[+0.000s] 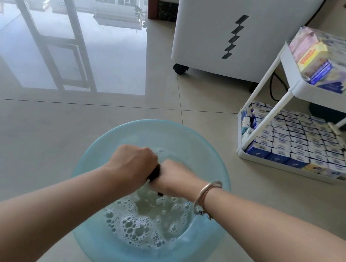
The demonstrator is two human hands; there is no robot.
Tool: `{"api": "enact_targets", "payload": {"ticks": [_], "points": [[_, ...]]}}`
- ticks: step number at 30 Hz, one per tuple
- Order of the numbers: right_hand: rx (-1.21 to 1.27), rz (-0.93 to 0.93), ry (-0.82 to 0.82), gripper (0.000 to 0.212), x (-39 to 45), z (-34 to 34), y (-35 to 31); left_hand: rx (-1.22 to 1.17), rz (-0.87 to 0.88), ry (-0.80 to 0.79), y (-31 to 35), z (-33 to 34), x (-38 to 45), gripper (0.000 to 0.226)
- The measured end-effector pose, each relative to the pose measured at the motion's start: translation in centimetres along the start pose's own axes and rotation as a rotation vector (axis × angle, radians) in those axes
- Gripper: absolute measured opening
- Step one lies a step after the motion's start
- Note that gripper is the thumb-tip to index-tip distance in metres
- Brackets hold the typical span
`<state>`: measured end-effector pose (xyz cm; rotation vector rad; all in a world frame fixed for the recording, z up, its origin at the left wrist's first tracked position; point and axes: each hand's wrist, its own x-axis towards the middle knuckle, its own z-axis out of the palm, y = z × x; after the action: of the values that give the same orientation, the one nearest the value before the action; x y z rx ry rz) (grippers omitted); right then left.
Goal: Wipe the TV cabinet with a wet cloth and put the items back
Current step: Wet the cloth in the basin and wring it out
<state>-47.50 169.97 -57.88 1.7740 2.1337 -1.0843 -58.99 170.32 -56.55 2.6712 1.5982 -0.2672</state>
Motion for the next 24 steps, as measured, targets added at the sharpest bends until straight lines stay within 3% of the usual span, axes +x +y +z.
{"api": "enact_targets", "payload": {"ticks": [2, 4, 6, 8, 10, 12, 15, 16, 19, 24], "points": [[-0.37, -0.112, 0.292, 0.015, -0.1, 0.1, -0.5, -0.123, -0.214, -0.08, 0.0, 1.1, 0.1, 0.02], [-0.574, -0.337, 0.459, 0.007, 0.3, -0.5, 0.1, -0.526, -0.336, -0.186, 0.2, 1.9, -0.1, 0.03], [-0.68, -0.545, 0.54, 0.015, 0.7, -1.4, 1.2, -1.058, -0.354, -0.339, 0.5, 2.0, -0.6, 0.036], [-0.72, -0.686, 0.529, 0.024, 0.7, -1.7, 2.1, -1.363, -0.314, -0.539, 0.8, 1.8, -1.3, 0.044], [-0.747, -0.769, 0.497, 0.024, 1.1, -1.8, 2.6, -1.419, -0.251, -0.645, 0.6, 1.8, -1.5, 0.049], [-0.704, -0.782, 0.512, 0.024, 1.6, -2.2, 3.0, -1.36, -0.247, -0.609, 0.1, 1.9, -1.0, 0.045], [-0.483, -0.657, 0.579, 0.018, 1.7, -2.8, 3.4, -1.261, -0.288, -0.472, -1.0, 0.4, -0.2, 0.013], [-0.389, -0.571, 0.619, 0.021, 1.2, -3.1, 3.4, -1.279, -0.302, -0.46, -1.4, -0.5, 0.3, 0.012], [-0.03, -0.275, 0.607, 0.044, -0.9, -4.6, 3.6, -1.4, -0.303, -0.443, -1.7, -3.8, 2.2, 0.038], [0.574, -0.017, 0.669, 0.053, -6.5, -8.5, 6.8, -1.603, -0.176, -0.452, 2.7, -9.2, 5.2, 0.041]]}}
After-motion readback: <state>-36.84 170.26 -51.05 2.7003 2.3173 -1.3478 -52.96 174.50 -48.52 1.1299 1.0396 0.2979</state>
